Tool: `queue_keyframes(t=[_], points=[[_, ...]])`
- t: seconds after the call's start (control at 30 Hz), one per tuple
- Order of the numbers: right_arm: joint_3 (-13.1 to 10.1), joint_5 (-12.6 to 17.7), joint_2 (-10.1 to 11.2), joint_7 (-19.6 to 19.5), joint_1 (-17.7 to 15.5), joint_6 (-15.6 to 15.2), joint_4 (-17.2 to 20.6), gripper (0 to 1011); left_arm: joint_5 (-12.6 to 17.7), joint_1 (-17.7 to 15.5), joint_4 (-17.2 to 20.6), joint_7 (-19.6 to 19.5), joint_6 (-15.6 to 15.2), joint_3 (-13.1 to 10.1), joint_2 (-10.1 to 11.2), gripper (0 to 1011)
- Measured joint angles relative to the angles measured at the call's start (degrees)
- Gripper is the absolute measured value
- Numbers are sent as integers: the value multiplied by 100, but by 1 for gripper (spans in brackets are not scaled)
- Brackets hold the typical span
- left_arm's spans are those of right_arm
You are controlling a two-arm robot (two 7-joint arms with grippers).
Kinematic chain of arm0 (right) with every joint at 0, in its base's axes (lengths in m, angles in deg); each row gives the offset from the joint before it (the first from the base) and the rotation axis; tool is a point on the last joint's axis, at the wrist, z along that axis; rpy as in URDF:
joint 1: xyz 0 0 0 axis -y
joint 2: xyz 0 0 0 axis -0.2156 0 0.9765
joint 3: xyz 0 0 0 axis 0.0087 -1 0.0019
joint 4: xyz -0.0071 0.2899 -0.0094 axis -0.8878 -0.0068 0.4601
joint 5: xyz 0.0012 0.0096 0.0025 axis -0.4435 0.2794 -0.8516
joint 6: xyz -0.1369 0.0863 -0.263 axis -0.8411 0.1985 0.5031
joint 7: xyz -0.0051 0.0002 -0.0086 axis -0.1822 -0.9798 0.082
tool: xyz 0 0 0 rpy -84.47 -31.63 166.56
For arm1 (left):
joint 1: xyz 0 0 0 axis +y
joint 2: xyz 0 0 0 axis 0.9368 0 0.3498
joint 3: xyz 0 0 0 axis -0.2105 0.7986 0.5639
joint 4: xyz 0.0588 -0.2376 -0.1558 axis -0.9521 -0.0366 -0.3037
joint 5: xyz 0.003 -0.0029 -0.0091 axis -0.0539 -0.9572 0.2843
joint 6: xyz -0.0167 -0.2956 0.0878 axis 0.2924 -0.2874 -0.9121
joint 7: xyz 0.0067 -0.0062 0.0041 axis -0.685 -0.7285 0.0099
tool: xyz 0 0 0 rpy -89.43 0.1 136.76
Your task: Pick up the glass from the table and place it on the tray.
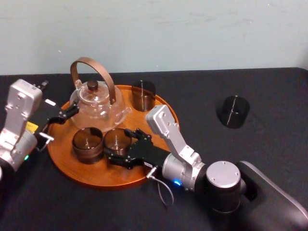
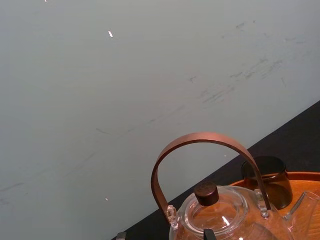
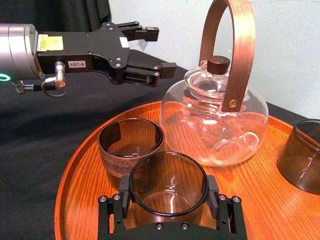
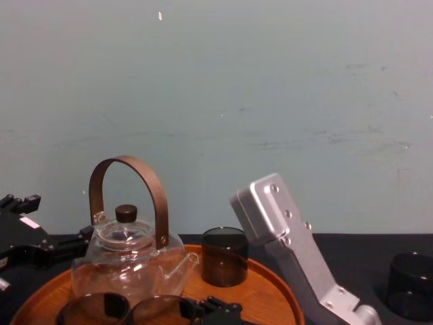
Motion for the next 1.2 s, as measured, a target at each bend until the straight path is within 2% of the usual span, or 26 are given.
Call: queue_keyframes(t=[0.2,0.4,0.77,1.2], points=[[2,-8,4,1,-2,-14,-10,905,0,0,0,0,0,0,0,1001],[15,-19,13,3,-12,-51,-22,1002,0,-1,0,0,0,1,0,1001],[-8,22,39,30,-44,-48,42,1003,0,0,0,0,0,0,0,1001],[-40,39,259,-2,-230,-57,625,1002,0,0,0,0,0,0,0,1001]])
